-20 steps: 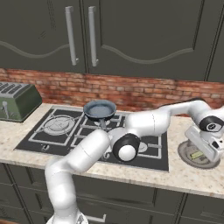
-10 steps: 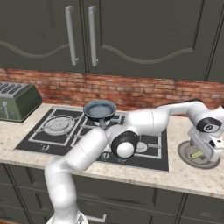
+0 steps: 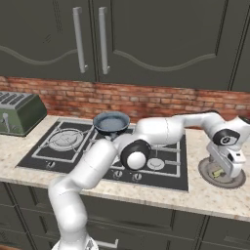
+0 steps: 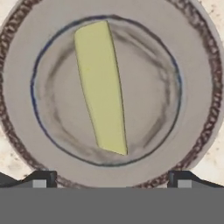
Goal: Pick up the butter stick and place it in the pan. Then turn on the burner for the pan.
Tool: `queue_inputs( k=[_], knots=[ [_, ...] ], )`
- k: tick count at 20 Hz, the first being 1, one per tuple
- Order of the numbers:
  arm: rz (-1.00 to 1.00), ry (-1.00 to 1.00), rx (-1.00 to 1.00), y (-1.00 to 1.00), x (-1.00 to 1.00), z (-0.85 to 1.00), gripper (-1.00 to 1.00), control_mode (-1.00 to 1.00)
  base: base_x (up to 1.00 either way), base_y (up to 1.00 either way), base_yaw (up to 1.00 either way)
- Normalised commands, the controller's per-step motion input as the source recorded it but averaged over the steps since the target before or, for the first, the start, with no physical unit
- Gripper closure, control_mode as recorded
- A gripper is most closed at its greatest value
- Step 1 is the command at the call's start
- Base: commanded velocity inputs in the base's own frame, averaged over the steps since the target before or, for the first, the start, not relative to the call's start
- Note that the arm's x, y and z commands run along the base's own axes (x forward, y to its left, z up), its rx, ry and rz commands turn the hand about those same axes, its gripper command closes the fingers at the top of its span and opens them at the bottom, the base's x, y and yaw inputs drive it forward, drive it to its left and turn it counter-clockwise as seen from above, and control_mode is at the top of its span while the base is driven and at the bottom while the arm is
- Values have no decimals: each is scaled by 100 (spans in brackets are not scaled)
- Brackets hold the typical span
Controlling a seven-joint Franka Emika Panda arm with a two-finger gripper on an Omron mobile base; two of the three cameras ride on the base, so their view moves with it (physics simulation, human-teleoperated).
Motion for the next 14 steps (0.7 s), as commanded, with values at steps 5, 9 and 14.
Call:
queue_inputs(
  k=[5,9,14],
  knots=[
    [0,0,-2,0,0,-22,-100,-100,0,0,0],
    [0,0,0,-2,2,-15,-100,-100,0,0,0],
    [0,0,0,-7,10,-7,-100,-100,0,0,0]
  ],
)
